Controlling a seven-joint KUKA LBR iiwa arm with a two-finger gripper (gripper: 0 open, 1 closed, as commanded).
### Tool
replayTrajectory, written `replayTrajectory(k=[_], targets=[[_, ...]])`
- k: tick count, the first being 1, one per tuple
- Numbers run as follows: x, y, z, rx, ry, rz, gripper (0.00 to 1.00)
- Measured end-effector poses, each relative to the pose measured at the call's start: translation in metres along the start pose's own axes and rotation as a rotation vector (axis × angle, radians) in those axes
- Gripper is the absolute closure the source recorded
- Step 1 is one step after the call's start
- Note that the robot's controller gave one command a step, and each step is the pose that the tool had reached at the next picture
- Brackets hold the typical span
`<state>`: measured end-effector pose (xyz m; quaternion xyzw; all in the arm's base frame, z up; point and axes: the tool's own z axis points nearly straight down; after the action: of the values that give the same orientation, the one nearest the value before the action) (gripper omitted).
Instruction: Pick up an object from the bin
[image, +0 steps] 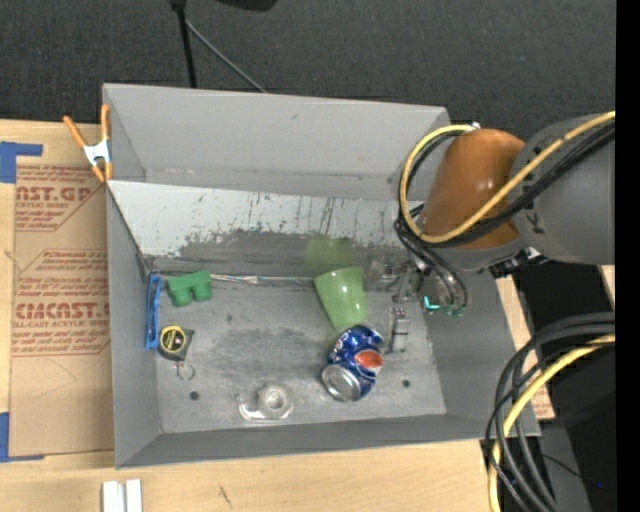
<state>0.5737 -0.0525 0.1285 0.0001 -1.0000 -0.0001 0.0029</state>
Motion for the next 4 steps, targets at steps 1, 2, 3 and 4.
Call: replayTrajectory(k=[1, 2, 3, 4], targets=[[0.055, 0.034, 0.06, -0.002, 0.004, 0.066, 0.0], [0.051, 0.032, 0.056, 0.0, -0.006, 0.067, 1.0], [0.051, 0.032, 0.058, 0.003, -0.013, -0.711, 1.0], [0.015, 0.006, -0.054, 0.007, -0.016, -0.697, 1.0]])
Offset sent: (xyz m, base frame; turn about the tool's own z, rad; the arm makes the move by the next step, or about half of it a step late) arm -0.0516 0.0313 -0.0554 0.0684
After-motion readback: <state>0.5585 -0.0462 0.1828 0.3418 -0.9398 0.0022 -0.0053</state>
